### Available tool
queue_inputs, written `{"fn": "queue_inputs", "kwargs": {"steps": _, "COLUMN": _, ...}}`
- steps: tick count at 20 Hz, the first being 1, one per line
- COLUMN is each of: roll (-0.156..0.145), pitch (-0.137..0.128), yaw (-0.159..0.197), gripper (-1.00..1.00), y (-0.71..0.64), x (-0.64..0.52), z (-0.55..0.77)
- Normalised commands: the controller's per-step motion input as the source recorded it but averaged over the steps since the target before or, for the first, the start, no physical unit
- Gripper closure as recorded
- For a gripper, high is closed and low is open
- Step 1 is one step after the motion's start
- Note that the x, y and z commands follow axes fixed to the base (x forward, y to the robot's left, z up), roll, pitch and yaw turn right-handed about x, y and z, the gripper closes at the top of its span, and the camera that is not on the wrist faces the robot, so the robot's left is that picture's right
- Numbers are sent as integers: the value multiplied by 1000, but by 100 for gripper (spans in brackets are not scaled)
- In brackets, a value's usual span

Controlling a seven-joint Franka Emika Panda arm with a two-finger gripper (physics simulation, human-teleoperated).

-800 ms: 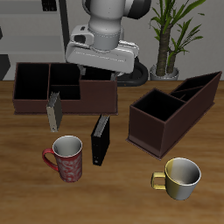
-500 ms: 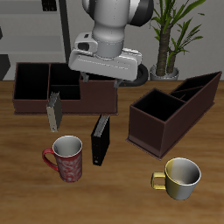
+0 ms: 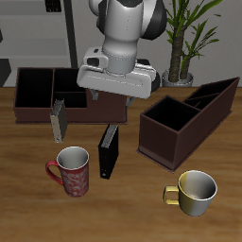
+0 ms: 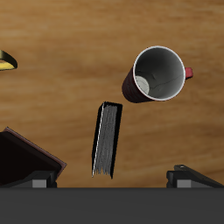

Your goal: Place the black book into the back desk caddy's right compartment

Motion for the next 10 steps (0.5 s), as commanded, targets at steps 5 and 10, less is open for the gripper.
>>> {"fn": "queue_inputs", "kwargs": {"steps": 5, "roll": -14, "pitch": -14, "yaw": -11, "gripper": -100, "y": -7, "x": 190, "z": -210}}
{"fn": "queue_inputs", "kwargs": {"steps": 10, "roll": 4, "pitch": 2, "yaw": 4, "gripper": -100, "y": 44, "x": 175, "z": -286}}
